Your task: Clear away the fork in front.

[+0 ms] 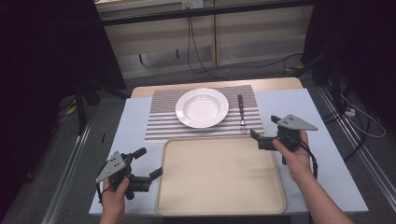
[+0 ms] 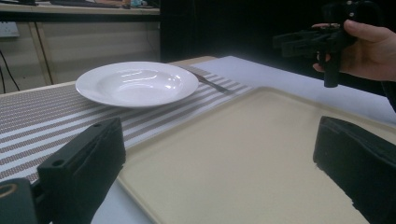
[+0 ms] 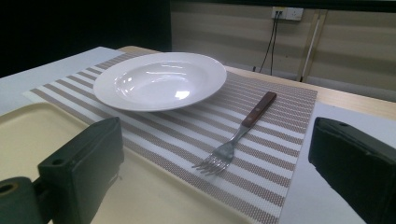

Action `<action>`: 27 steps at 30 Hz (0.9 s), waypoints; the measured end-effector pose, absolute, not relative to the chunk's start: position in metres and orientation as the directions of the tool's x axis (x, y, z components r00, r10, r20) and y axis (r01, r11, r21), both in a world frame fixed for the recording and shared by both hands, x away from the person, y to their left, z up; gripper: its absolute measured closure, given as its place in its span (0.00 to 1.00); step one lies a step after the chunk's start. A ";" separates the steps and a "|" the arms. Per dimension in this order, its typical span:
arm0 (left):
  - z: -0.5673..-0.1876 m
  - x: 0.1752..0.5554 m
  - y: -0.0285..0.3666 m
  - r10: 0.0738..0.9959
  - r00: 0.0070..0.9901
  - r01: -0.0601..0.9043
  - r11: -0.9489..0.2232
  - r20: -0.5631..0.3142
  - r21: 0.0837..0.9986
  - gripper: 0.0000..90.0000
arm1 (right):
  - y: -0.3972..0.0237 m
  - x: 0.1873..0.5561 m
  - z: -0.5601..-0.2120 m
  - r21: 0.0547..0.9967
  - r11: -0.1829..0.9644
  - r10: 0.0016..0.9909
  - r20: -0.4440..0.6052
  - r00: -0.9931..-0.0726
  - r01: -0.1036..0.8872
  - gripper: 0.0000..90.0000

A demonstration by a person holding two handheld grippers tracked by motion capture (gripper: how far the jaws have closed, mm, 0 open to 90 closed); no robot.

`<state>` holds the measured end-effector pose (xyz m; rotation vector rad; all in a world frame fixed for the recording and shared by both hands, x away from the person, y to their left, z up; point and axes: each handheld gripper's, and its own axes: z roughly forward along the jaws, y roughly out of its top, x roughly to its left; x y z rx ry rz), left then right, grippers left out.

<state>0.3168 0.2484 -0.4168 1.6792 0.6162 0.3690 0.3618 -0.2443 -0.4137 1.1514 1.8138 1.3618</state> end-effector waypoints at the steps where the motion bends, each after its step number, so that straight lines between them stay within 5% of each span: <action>1: -0.417 0.317 0.248 0.584 0.806 0.194 -0.109 -0.095 0.975 0.03 | -0.243 0.364 -0.413 0.951 0.100 0.895 0.041 -0.444 0.291 0.03; 27: -0.417 0.318 0.249 0.583 0.807 0.192 -0.103 -0.097 0.976 0.03 | -0.228 0.432 -0.419 0.917 0.103 0.925 0.054 -0.376 0.386 0.04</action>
